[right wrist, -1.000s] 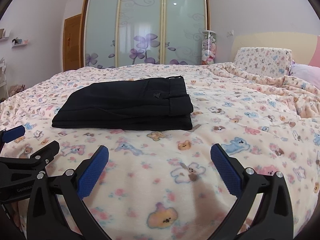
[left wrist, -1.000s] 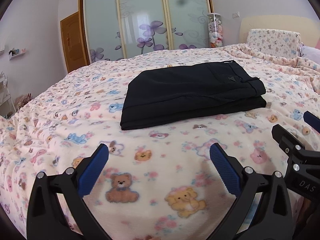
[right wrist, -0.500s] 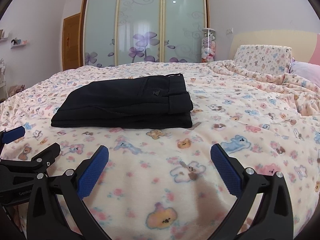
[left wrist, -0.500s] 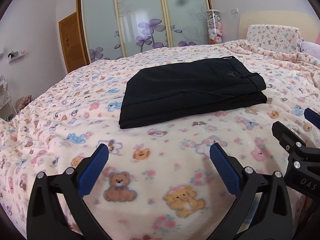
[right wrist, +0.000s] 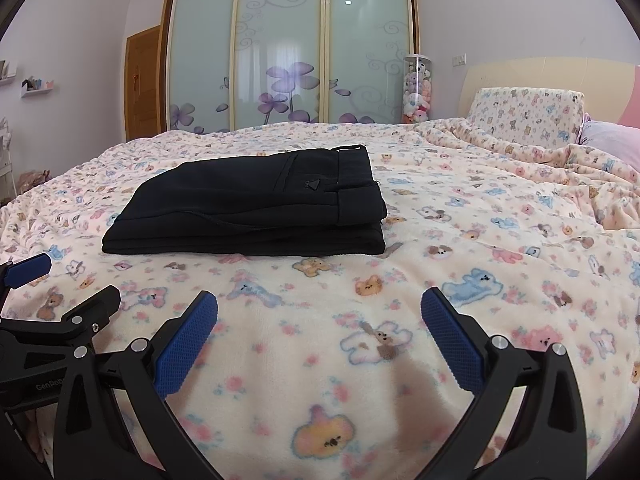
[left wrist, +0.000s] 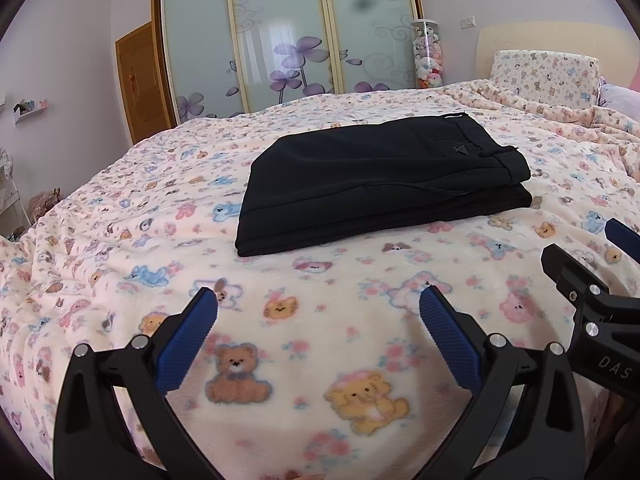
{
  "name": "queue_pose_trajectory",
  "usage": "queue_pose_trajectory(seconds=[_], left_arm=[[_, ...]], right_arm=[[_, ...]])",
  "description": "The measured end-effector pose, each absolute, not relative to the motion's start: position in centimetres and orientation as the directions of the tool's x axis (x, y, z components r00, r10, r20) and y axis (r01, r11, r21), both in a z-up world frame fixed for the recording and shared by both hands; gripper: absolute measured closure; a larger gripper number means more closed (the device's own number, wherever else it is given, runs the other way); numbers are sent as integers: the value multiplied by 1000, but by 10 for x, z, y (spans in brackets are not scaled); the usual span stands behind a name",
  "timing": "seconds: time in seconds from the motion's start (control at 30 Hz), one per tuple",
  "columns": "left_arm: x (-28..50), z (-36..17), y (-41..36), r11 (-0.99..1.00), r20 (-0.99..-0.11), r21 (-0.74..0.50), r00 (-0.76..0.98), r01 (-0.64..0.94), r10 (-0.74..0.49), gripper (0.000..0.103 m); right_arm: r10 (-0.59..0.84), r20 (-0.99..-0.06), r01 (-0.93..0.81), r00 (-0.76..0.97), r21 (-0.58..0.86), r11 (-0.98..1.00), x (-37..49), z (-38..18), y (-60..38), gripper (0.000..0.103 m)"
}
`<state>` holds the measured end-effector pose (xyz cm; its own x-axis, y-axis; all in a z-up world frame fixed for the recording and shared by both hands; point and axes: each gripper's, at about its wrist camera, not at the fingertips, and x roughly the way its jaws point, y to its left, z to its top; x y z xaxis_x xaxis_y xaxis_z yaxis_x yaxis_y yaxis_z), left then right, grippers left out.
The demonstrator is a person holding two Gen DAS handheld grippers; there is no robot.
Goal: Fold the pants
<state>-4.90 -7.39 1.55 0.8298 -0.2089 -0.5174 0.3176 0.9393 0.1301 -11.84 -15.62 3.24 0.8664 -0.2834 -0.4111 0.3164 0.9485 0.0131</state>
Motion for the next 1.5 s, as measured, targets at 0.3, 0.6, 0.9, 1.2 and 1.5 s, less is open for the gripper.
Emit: queue_pose_trajectory(seconds=[0.3, 0.6, 0.9, 1.2, 1.5], left_arm=[[-48, 15, -73, 941, -522, 124, 827, 316, -209, 2], [-47, 14, -71, 941, -524, 119, 825, 317, -212, 2], [-47, 14, -71, 940, -525, 118, 823, 320, -215, 2], [-48, 14, -73, 936, -529, 114, 818, 332, -226, 2], [-49, 14, -72, 934, -527, 104, 816, 341, -239, 2]], right_arm=[[-284, -411, 317, 866, 13, 948, -119, 33, -156, 1], [-284, -412, 317, 866, 13, 948, -119, 33, -156, 1], [-284, -412, 317, 866, 13, 948, -118, 33, -156, 1], [-283, -413, 317, 866, 13, 948, -118, 33, -156, 1], [-283, -414, 316, 865, 13, 949, -118, 33, -156, 1]])
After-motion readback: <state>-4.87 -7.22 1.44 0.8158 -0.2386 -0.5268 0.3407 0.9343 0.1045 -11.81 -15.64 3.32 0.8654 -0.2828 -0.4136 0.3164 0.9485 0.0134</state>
